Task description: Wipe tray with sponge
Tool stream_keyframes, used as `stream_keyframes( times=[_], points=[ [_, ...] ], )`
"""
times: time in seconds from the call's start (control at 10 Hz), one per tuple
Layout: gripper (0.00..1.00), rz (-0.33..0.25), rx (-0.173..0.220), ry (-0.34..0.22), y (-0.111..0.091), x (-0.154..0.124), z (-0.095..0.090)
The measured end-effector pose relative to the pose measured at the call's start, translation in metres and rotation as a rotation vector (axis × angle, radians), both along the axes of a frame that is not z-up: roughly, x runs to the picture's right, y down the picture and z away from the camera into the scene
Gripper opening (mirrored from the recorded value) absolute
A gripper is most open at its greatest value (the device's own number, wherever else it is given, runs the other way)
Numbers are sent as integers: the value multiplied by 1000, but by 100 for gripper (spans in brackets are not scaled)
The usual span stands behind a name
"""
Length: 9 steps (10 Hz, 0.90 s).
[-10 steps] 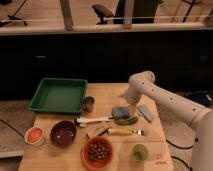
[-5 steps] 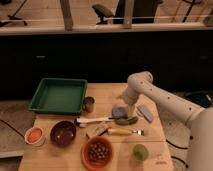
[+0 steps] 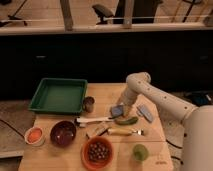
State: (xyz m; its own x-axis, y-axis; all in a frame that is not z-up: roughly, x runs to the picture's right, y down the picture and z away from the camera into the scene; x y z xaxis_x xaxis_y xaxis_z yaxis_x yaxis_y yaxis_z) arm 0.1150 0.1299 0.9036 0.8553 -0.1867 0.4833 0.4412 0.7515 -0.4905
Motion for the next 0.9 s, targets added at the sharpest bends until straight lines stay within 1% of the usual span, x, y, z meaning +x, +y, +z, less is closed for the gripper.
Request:
stream_keyframes(
  times=[0.1,0.2,0.3,0.7,0.9],
  points=[
    [19,4,-2,-2,0,0,1],
    [6,6,-8,-5,1,0,3],
    [1,5,-11,-6,2,0,4],
    [0,-11,-9,-5,3,1,3],
    [0,-23,17,-4,-6,2,-1]
  ],
)
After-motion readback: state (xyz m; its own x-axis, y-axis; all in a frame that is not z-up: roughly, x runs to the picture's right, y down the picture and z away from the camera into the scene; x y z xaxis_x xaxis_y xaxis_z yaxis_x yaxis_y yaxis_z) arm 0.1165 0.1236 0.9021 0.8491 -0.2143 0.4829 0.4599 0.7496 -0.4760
